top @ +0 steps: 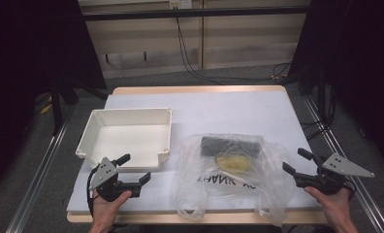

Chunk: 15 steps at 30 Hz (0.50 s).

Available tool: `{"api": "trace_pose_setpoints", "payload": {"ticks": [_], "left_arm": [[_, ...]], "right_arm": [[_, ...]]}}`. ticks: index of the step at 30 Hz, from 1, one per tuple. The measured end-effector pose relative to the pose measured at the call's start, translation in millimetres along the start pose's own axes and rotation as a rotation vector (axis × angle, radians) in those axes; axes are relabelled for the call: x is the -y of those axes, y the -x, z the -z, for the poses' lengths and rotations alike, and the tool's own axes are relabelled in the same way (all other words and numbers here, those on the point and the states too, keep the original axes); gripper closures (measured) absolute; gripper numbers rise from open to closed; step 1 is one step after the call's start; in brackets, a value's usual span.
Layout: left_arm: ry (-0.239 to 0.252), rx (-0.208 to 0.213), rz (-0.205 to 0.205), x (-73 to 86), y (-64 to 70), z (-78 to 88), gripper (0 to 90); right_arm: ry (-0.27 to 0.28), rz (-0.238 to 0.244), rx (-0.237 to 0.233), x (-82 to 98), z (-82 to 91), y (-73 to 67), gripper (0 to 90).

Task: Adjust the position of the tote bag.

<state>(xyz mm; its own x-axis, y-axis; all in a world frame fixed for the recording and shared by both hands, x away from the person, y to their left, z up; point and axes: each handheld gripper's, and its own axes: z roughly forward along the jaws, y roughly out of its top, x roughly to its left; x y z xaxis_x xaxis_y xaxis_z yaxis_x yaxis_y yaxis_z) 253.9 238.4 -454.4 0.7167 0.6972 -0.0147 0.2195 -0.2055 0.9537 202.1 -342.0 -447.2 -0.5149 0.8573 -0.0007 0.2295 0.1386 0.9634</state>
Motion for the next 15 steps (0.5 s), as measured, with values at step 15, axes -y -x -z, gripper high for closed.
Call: {"api": "trace_pose_setpoints", "payload": {"ticks": [15], "left_arm": [[-0.076, 0.026, -0.048, -4.0, 14.7, -4.9, 16.5]], "right_arm": [[-0.044, -0.018, -0.070, -8.4, 4.7, -10.8, 35.9]]}}
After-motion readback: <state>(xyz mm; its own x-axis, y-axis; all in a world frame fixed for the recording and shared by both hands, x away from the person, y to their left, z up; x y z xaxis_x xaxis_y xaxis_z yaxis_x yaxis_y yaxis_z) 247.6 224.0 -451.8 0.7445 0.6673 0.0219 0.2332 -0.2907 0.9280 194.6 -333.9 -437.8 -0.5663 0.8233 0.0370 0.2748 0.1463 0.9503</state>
